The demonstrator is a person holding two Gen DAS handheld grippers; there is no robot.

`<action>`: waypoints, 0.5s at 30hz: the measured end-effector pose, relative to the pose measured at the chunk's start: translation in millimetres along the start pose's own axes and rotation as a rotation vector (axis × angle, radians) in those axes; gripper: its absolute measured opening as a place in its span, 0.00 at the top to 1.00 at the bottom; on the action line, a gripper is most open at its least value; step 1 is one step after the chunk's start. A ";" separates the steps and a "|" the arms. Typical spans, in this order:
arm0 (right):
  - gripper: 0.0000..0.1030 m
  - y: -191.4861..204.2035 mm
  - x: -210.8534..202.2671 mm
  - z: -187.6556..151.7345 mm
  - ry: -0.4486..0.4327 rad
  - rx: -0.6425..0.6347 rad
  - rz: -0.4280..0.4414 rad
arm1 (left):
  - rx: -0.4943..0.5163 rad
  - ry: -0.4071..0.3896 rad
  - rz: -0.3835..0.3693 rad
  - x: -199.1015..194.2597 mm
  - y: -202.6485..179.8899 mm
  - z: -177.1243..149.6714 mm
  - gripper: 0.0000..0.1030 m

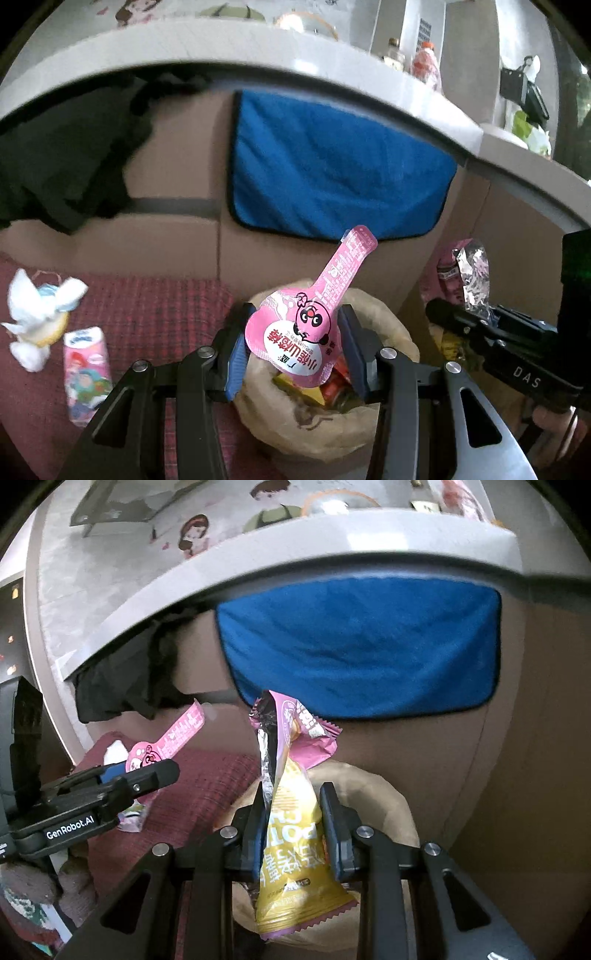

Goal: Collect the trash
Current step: 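Carry the pink card and snack bag over the lined bin and open both grippers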

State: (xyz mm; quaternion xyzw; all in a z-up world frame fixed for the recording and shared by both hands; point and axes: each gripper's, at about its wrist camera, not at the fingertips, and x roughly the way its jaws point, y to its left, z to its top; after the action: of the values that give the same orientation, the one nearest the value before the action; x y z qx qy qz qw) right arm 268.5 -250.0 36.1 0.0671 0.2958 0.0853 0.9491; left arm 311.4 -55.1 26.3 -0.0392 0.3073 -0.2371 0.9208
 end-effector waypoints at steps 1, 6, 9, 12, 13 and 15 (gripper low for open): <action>0.75 -4.5 3.4 -2.1 0.005 0.009 0.000 | 0.000 0.012 -0.004 5.9 -1.8 -1.1 0.55; 0.75 -20.5 18.6 -8.4 0.020 0.047 0.005 | 0.003 0.049 -0.001 31.7 -6.9 -6.6 0.55; 0.75 -28.2 27.2 -12.3 0.032 0.064 0.009 | -0.003 0.071 -0.004 47.3 -7.4 -8.8 0.55; 0.75 -35.0 37.6 -13.7 0.045 0.090 0.021 | -0.012 0.094 -0.008 60.1 -4.0 -10.6 0.55; 0.75 -37.0 40.5 -14.3 0.049 0.098 0.025 | -0.018 0.100 -0.010 64.1 -2.5 -10.7 0.55; 0.75 -42.2 46.8 -16.0 0.057 0.115 0.031 | -0.032 0.115 -0.014 72.5 1.0 -11.4 0.55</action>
State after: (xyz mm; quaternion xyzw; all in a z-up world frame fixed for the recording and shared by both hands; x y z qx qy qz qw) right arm 302.4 -280.5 -10.2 0.1239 0.3263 0.0848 0.9333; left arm 355.8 -86.8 -22.9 -0.0423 0.3632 -0.2404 0.8992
